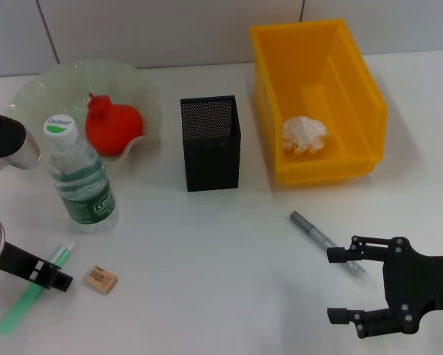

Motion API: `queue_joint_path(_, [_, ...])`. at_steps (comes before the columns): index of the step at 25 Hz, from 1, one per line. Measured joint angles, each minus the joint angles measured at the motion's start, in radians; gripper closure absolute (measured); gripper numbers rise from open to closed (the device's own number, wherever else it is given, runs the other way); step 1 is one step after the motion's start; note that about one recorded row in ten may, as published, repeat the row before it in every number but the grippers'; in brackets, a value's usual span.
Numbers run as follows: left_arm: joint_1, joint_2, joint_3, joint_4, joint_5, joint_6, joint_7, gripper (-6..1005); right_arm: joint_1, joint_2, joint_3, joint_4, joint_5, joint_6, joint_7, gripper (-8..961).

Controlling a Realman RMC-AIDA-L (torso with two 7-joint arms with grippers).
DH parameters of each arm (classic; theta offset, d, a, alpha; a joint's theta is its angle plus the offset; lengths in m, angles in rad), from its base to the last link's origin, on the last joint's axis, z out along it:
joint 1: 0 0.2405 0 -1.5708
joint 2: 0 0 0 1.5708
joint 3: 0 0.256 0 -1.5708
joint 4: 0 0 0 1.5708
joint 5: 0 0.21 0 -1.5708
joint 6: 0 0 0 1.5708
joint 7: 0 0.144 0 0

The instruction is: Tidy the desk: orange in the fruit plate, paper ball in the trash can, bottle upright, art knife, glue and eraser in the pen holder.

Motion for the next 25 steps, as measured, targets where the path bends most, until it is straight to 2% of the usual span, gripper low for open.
queue_joint_path(11, [-0.017,-0.001,0.007,-0.024,0.0,0.002,0.001,455,0.0,0.0,0.0,0.005,0.0,0.0,-0.003,135])
queue_joint_path(13, [-0.017,-0.001,0.009,-0.024,0.0,0.002,0.001,698,0.0,0.0,0.0,0.006,0.0,0.0,-0.004,135])
queue_joint_path(19, [-0.02,-0.001,0.011,-0.029,-0.003,0.0,0.005,731,0.0,-0.001,0.0,0.006,0.0,0.0,-0.005,135])
queue_joint_path(25, [-0.027,0.0,0.012,-0.031,-0.004,0.005,0.006,813,0.0,-0.002,0.0,0.008,0.0,0.0,-0.006,135])
